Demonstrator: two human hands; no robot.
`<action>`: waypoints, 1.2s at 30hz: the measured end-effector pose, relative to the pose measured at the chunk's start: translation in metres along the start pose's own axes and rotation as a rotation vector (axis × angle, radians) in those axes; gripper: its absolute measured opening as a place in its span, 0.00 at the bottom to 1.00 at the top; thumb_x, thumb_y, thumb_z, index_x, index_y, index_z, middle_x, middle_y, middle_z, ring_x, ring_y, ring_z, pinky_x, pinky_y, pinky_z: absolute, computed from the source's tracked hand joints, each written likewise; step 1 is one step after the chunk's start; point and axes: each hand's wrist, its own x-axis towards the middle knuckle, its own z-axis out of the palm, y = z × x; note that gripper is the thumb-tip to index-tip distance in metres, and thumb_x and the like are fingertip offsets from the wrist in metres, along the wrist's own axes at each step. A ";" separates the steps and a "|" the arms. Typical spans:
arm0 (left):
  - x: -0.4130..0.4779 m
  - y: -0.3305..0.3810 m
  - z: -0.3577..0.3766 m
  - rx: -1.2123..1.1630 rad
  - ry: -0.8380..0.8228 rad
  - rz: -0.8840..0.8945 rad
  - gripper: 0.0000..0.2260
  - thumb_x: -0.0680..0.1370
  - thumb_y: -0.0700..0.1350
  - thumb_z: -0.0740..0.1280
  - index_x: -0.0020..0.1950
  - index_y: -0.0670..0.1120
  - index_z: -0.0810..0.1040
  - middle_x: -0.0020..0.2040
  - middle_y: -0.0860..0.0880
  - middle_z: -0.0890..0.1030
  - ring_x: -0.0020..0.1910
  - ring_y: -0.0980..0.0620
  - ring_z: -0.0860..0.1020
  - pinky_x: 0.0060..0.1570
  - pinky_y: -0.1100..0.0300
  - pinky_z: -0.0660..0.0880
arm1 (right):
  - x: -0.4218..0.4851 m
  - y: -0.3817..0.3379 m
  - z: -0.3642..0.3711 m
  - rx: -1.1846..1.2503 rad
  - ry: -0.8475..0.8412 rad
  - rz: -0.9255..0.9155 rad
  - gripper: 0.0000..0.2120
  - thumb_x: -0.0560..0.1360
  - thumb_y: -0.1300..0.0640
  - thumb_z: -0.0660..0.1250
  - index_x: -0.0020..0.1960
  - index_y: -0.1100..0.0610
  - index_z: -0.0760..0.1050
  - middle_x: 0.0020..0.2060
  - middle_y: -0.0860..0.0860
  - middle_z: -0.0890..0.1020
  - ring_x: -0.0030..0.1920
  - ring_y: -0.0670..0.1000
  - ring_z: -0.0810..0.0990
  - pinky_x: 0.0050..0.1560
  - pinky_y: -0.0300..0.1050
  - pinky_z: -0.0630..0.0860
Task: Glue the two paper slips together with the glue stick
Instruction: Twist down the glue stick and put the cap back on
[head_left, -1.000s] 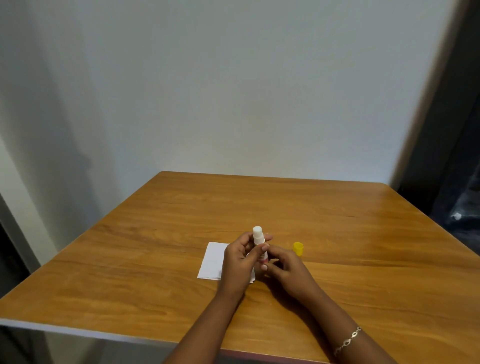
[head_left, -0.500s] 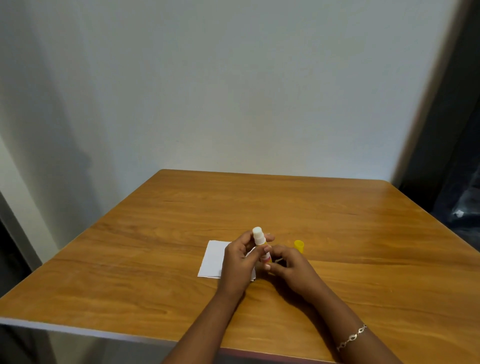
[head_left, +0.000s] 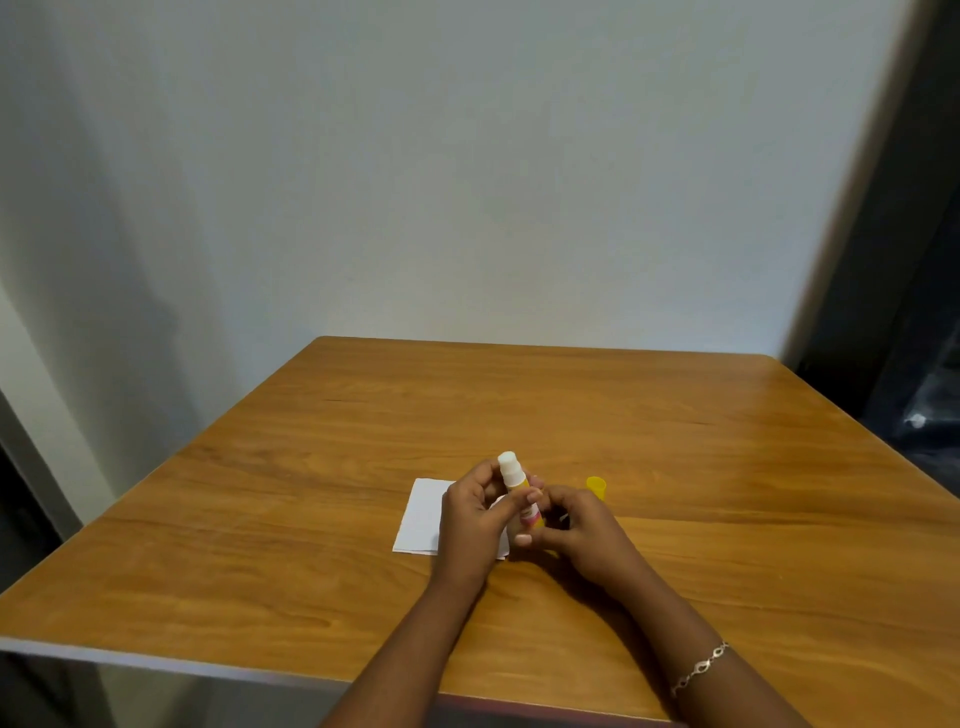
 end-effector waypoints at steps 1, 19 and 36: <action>0.000 0.001 0.000 -0.005 0.002 -0.003 0.08 0.70 0.33 0.69 0.44 0.45 0.79 0.39 0.52 0.85 0.44 0.51 0.83 0.42 0.62 0.79 | 0.001 0.002 0.001 -0.013 0.028 0.005 0.13 0.58 0.55 0.77 0.34 0.51 0.72 0.39 0.58 0.83 0.42 0.56 0.79 0.43 0.54 0.74; 0.000 0.002 -0.001 -0.005 -0.029 -0.007 0.06 0.72 0.35 0.67 0.45 0.44 0.79 0.41 0.48 0.84 0.44 0.52 0.82 0.41 0.65 0.78 | -0.002 -0.002 0.000 -0.016 -0.052 -0.005 0.17 0.63 0.51 0.74 0.50 0.51 0.76 0.47 0.55 0.82 0.48 0.59 0.79 0.51 0.57 0.75; 0.000 -0.002 0.000 0.022 -0.069 -0.023 0.06 0.72 0.34 0.67 0.46 0.44 0.79 0.41 0.52 0.85 0.46 0.51 0.82 0.43 0.63 0.78 | -0.002 -0.002 -0.004 -0.041 -0.098 -0.009 0.09 0.68 0.60 0.70 0.48 0.56 0.80 0.52 0.54 0.81 0.54 0.58 0.78 0.56 0.54 0.73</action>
